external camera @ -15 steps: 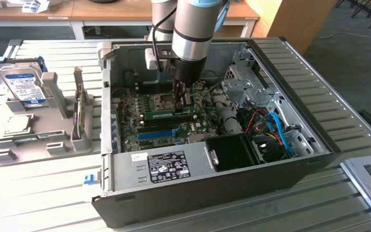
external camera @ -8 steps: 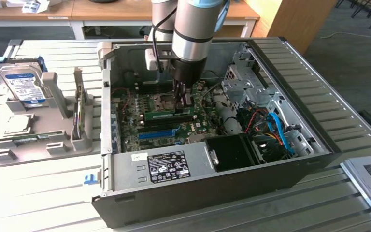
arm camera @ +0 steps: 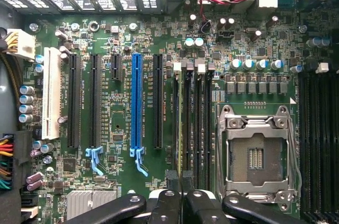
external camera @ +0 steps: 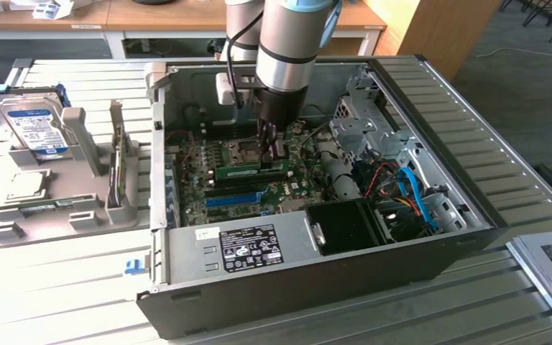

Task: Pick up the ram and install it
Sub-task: 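Insert the ram into the slot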

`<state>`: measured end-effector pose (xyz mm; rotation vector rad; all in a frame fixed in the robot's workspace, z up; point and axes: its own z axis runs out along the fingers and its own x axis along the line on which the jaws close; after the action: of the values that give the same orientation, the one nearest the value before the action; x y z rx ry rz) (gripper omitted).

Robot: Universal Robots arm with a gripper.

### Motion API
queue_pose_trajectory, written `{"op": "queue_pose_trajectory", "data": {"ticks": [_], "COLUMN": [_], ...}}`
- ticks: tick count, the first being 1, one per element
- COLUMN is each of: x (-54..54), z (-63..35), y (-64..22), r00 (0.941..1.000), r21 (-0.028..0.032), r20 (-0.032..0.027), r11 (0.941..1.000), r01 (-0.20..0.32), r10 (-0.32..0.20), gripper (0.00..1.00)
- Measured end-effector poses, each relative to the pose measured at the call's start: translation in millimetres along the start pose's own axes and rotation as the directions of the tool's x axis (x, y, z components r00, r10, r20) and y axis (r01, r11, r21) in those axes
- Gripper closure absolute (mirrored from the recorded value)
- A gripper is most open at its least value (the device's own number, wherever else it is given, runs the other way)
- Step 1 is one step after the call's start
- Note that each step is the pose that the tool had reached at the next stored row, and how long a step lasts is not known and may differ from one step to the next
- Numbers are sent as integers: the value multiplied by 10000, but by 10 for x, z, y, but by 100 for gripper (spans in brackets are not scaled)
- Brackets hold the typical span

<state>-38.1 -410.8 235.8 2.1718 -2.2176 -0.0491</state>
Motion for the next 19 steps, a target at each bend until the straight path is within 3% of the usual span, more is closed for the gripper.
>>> {"op": "queue_pose_trajectory", "data": {"ticks": [19], "x": [0], "z": [46], "y": [7], "r00": [10000], "r21": [1], "r20": [4], "r11": [10000], "r01": [0], "r10": [0], "gripper": [88]}}
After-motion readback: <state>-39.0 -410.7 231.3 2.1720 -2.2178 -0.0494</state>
